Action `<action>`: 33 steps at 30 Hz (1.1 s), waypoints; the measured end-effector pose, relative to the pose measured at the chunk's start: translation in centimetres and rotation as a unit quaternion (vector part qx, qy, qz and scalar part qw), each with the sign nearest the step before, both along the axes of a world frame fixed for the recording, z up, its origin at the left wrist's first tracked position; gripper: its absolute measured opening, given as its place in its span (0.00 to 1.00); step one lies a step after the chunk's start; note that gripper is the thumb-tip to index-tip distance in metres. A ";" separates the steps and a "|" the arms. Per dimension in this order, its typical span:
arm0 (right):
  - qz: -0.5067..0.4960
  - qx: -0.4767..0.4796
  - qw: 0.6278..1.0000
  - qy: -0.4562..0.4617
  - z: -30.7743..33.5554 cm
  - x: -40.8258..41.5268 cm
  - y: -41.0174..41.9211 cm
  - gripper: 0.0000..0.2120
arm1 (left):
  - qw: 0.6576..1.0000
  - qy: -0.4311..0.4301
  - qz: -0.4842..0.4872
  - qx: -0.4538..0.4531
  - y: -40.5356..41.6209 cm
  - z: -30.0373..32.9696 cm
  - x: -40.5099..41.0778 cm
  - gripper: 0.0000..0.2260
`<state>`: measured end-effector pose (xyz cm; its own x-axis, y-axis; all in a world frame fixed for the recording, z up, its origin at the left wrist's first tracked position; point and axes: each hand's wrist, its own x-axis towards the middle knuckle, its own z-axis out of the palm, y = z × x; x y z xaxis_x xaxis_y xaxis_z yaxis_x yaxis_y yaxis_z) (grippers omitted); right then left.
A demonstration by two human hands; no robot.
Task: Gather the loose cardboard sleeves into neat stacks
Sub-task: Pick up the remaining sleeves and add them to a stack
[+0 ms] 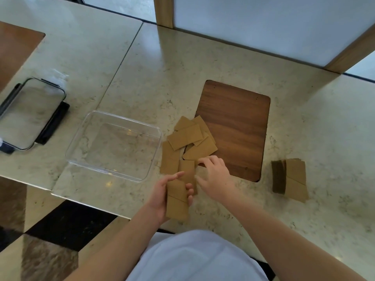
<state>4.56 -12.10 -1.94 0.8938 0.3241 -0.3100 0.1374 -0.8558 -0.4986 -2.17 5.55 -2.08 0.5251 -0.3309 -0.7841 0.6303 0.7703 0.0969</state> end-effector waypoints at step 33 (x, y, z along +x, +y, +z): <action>-0.094 0.085 0.992 0.027 7.7 -1.6 0.1 0.04 | 0.929 -0.113 -0.063 0.346 -0.3 2.5 0.6 0.11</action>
